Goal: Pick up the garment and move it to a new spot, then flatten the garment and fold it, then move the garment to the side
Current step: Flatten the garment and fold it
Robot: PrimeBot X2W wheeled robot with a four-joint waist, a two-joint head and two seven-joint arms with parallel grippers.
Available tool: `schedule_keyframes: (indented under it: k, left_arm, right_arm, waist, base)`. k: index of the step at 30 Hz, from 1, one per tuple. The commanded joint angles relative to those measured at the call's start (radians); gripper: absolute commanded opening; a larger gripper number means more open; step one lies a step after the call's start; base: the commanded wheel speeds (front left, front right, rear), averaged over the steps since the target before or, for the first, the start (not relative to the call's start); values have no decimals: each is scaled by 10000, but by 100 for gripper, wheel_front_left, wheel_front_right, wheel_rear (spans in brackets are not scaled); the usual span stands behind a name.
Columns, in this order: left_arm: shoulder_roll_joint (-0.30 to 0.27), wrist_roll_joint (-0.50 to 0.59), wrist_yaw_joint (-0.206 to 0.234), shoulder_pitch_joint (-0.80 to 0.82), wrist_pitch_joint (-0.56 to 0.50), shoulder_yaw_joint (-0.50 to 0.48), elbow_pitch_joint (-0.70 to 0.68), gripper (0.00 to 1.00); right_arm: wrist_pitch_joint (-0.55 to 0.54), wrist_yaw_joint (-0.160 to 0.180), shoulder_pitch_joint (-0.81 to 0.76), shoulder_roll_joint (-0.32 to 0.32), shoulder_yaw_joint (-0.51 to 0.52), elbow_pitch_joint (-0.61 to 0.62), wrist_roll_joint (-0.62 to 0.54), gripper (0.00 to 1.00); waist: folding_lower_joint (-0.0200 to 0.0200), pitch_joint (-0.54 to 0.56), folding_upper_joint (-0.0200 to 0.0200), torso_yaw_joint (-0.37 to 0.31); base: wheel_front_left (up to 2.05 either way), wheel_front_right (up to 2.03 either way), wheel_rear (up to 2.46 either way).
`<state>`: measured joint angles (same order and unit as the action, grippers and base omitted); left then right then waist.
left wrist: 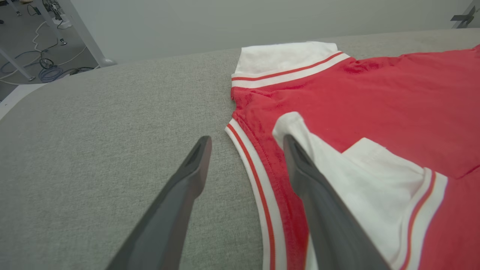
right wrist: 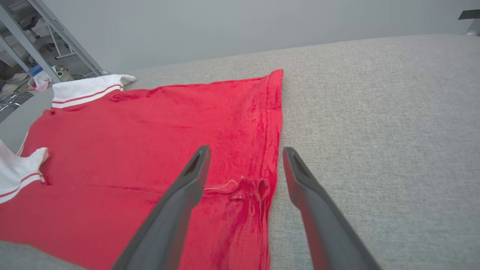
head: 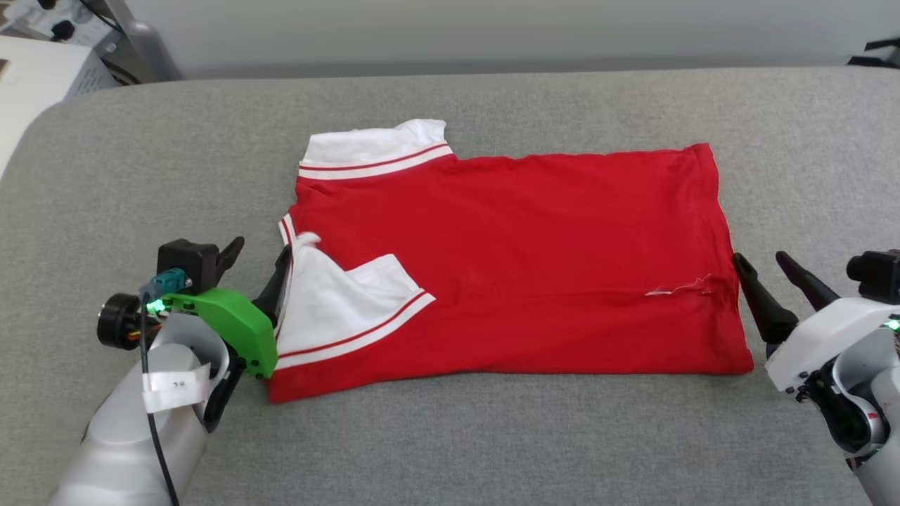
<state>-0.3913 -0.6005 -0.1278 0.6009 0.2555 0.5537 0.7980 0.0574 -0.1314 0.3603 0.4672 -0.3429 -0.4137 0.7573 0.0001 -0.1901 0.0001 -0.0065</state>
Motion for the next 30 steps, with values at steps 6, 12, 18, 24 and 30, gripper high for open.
schedule_keyframes:
  k: [6, 12, 18, 24, 30]
  left_arm:
    - [-691, -427, -28, 312, -989, 213, -1127, 100]
    - [-1362, -1531, -28, 606, -3654, 687, -2518, 100]
    - [-1914, -2858, -28, 769, -6996, 1156, -3507, 100]
    - [-2334, -3419, -28, 584, -9092, 1672, -3978, 100]
    - [-2441, -3925, 50, 171, -10104, 1902, -3993, 100]
  right_arm:
    - [-151, 7, -758, 22, 1017, 1115, -539, 100]
    - [-674, 7, -1290, -315, 1632, 1806, -1151, 100]
    - [-1127, 7, -1601, -719, 1988, 2190, -1519, 100]
    - [-1449, 7, -1666, -1000, 2100, 2374, -1715, 100]
    - [-1581, 7, -1578, -1149, 2160, 2414, -1759, 100]
  waist:
    - [-1, 430, -1, 251]
    - [-1, 519, -1, 302]
    - [-1, 539, -1, 254]
    - [-1, 473, -1, 69]
    - [-1, 279, -1, -136]
  base:
    - [0, 0, 0]
    - [0, 0, 0]
    - [0, 0, 0]
    - [0, 0, 0]
    - [0, 0, 0]
